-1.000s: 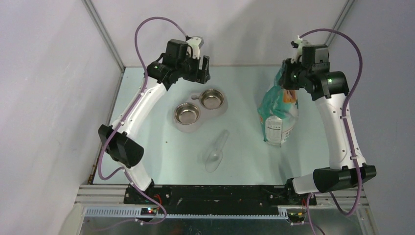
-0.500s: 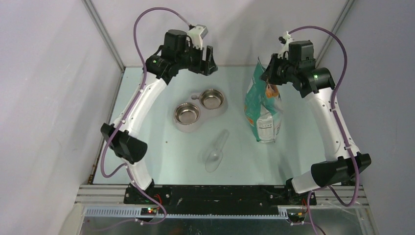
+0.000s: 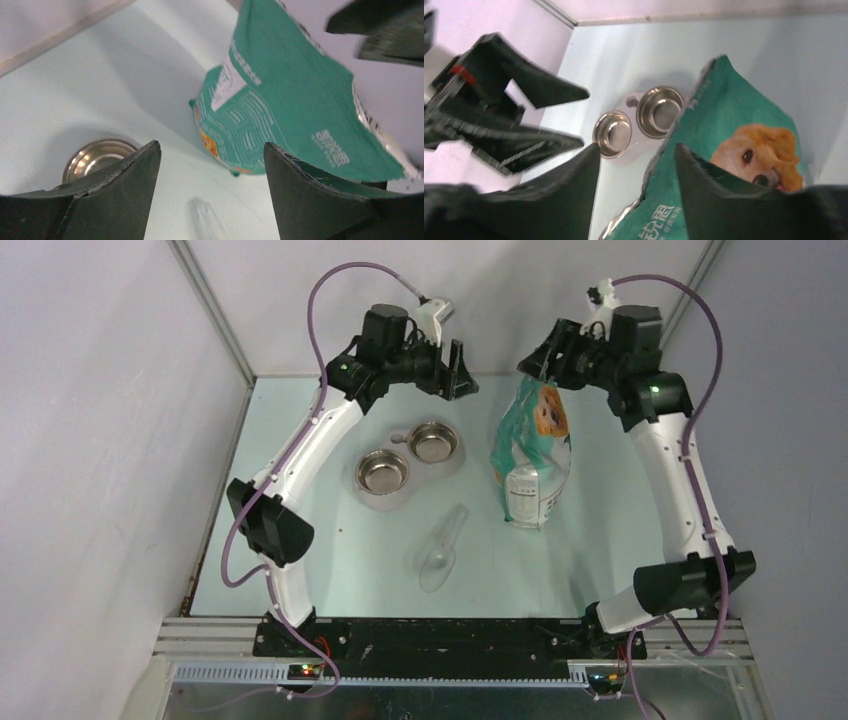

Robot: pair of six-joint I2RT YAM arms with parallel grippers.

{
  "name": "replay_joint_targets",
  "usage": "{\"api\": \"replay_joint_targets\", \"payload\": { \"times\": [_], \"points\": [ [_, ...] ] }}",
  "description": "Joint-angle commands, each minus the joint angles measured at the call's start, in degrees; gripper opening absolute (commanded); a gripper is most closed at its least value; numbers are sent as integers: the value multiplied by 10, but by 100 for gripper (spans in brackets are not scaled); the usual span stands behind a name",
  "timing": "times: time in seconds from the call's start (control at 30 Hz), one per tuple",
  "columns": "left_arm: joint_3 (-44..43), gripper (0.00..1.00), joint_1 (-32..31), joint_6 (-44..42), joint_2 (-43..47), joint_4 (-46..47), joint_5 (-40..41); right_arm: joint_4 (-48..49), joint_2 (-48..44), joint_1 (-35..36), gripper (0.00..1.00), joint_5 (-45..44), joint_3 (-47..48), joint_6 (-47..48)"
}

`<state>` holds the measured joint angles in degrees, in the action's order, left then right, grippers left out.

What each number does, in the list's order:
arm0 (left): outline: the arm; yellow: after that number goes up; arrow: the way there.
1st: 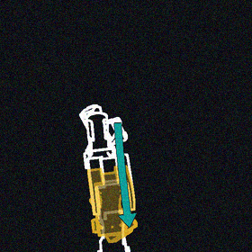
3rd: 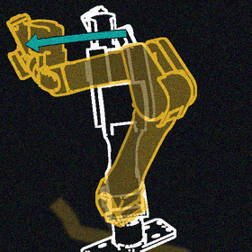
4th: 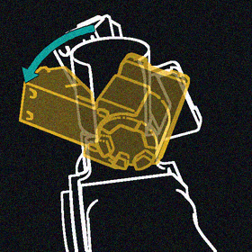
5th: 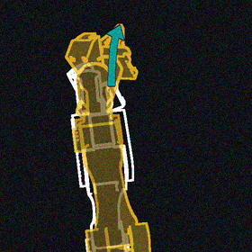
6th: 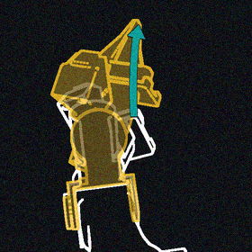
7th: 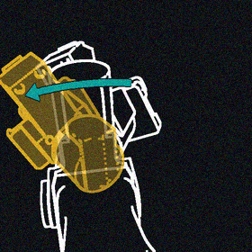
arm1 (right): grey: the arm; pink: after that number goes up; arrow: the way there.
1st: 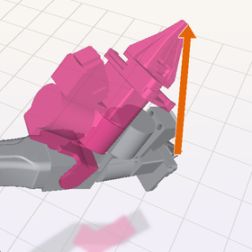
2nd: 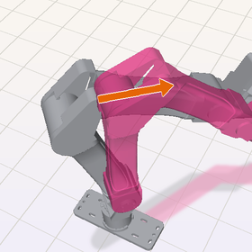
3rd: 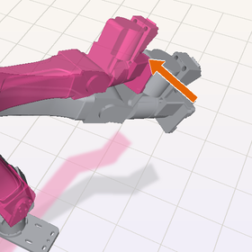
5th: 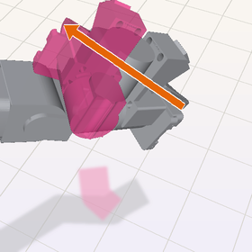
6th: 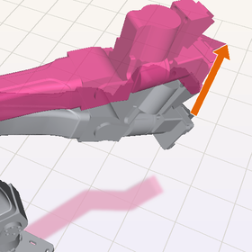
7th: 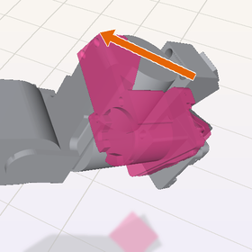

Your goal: Serve the pet food

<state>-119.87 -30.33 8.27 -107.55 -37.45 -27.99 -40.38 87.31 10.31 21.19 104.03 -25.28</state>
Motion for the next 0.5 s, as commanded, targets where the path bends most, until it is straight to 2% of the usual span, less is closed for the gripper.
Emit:
{"api": "replay_joint_targets", "payload": {
  "times": [0.0,0.03,0.13,0.23,0.37,0.47],
  "points": [
    [14,86,1,128,46,170,67,83,-65,-47,67,99,-10,-8],
    [23,88,0,149,44,213,72,81,-69,-61,68,100,-11,-13],
    [-23,90,-6,211,-4,229,53,73,-71,-72,69,88,-13,-12],
    [-28,92,-19,236,-13,264,28,50,-74,-62,65,46,-10,12],
    [-30,87,-32,235,-13,286,-1,11,-77,-39,53,-8,-14,53],
    [-23,82,-39,239,-17,290,6,2,-82,-25,49,-39,-37,65]
  ]
}}
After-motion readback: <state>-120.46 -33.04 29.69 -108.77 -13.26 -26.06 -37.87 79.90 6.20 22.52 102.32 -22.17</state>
